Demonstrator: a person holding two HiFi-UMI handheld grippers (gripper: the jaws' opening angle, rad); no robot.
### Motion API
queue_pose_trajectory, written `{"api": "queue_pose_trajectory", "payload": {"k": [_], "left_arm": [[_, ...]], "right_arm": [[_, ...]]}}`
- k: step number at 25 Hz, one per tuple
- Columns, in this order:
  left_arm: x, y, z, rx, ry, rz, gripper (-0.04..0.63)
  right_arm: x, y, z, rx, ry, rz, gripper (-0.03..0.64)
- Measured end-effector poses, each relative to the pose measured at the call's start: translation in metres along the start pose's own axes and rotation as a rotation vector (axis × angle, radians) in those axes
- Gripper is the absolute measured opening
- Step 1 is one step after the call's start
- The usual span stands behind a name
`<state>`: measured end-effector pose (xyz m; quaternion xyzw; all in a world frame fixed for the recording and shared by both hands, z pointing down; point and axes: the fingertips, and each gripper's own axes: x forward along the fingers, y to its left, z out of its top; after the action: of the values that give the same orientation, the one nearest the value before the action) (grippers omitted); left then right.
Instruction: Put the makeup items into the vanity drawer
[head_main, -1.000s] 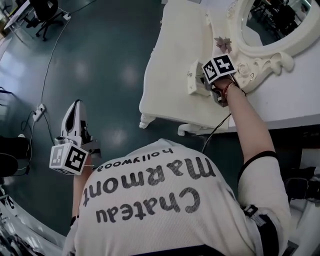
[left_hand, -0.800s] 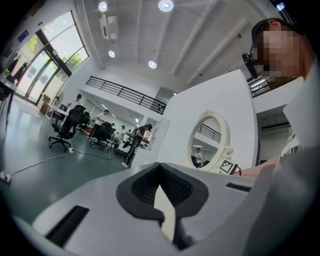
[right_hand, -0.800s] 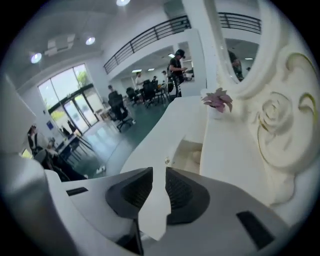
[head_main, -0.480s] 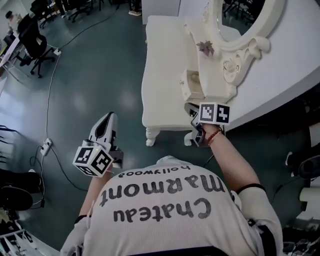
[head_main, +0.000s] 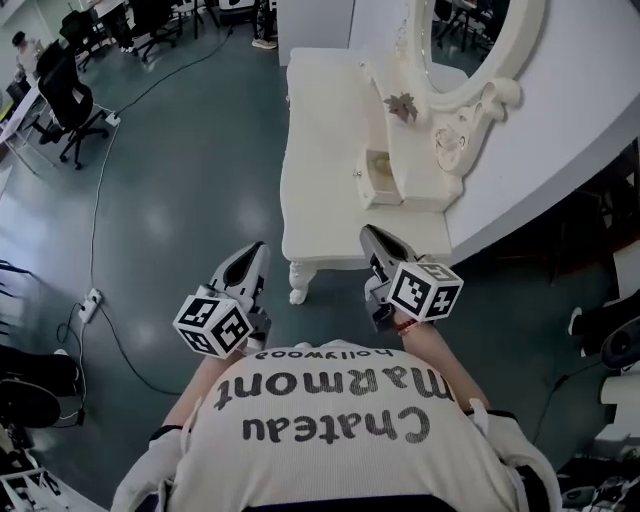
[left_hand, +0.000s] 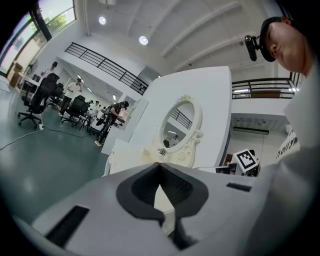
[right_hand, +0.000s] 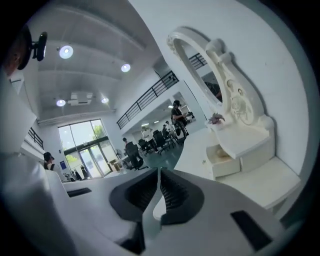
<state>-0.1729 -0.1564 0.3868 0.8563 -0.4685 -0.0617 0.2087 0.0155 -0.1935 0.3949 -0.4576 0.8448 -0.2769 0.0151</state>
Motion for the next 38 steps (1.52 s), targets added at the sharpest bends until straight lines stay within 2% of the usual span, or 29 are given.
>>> {"api": "queue_pose_trajectory", "payload": {"k": [5,13,28,38], "left_arm": [[-0.005,-0.021,0.002,0.021,-0.023,0.006,0.008],[-0.029,-0.05,-0.006,0.018,-0.057,0.079,0.008],[-0.091,-0.103,-0.058,-0.001,-0.047,0.123,0.008],[-0.106,-0.12,-0.064,0.008,-0.051,0.126,0.008]], "right_arm": [[-0.034,-0.012,0.03,-0.03,-0.098,-0.046,0.04],[-0.086,-0.03,0.032,-0.08,-0.089,-0.136,0.039],[-0.147,-0.014,-0.029,-0.061,-0.028,-0.094,0.04],[-0.163,-0.008,-0.038,-0.058,-0.024,-0.078,0.04]]}}
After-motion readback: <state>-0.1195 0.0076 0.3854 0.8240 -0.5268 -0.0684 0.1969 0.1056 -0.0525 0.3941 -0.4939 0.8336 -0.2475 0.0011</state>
